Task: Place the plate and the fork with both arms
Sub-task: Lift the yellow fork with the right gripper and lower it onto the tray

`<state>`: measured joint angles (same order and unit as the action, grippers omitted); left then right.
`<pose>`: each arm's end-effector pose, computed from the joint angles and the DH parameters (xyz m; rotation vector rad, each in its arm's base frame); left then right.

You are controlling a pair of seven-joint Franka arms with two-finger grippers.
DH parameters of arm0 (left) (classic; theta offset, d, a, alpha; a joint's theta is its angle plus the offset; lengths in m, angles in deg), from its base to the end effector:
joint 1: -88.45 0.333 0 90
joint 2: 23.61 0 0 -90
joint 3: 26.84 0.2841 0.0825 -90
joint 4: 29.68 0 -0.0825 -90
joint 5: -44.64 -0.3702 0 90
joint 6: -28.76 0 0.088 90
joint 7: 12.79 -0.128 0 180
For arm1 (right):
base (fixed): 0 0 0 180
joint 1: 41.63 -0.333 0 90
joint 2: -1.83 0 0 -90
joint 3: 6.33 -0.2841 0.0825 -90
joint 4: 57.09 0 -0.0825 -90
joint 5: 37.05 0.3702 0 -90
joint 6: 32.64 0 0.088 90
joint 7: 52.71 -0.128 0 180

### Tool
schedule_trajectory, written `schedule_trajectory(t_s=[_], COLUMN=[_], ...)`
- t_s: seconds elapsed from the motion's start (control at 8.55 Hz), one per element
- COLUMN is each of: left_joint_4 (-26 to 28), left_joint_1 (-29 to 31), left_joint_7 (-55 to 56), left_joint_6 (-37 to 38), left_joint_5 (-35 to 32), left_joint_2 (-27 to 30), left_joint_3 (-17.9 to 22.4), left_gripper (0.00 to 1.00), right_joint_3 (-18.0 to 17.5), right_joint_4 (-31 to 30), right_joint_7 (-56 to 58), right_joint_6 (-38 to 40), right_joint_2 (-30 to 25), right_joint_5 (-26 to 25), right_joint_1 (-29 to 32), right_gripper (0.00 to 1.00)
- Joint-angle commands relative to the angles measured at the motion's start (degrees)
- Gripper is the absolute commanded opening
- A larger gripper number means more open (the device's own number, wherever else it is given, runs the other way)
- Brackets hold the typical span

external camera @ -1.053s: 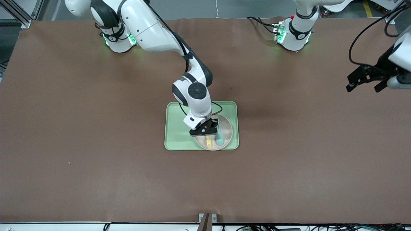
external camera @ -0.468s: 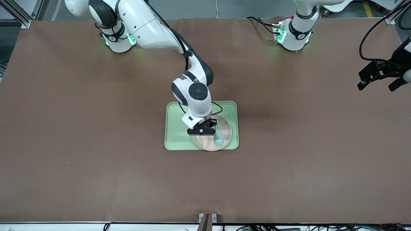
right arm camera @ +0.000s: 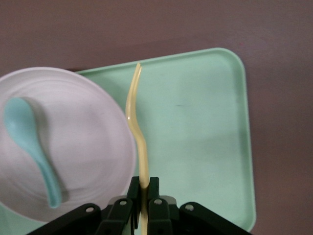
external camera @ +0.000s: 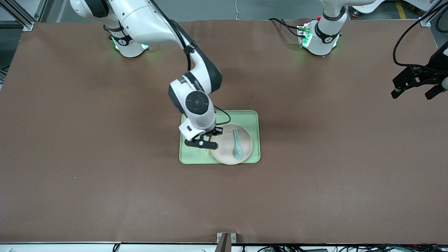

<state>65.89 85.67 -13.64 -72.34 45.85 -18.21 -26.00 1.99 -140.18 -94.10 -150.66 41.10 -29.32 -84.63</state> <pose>0.5361 -0.0201 0.5960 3.1024 -0.0722 0.2965 0.5451 0.4056 0.2415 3.1077 -0.2419 -0.1062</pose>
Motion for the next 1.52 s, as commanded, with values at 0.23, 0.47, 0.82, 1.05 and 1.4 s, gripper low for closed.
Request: schedule_trajectory(t_s=[0.23,0.47,0.82,1.05,1.4], left_joint_4=[-1.61,-1.7,-1.79,-1.79,-1.88], left_joint_1=[-0.38,-0.38,-0.38,-0.38,-0.38], left_joint_7=[-0.64,-0.47,0.06,0.23,0.32], left_joint_6=[2.13,2.31,2.75,2.84,2.84], left_joint_5=[-0.94,-0.95,-0.95,-0.95,-0.95], left_joint_2=[-0.83,-0.66,-0.57,-0.57,-0.57], left_joint_3=[-0.14,-0.23,-0.32,-0.75,-0.84], left_gripper=[1.0,1.0,1.0,1.0,1.0], right_joint_3=[0.12,0.12,0.12,0.03,-0.15], right_joint_4=[-10.68,-10.69,-10.51,-10.42,-9.81], right_joint_7=[0.26,-0.44,-0.62,-0.45,0.43], right_joint_6=[-6.86,-7.13,-8.36,-8.9,-2.4], right_joint_2=[-3.16,-1.58,0.7,1.95,-3.04], right_joint_5=[-4.65,-6.85,-6.94,-7.03,-6.25], right_joint_1=[-0.94,-1.03,-1.38,-1.99,0.36], right_gripper=[0.01,0.04,0.17,0.98,0.99])
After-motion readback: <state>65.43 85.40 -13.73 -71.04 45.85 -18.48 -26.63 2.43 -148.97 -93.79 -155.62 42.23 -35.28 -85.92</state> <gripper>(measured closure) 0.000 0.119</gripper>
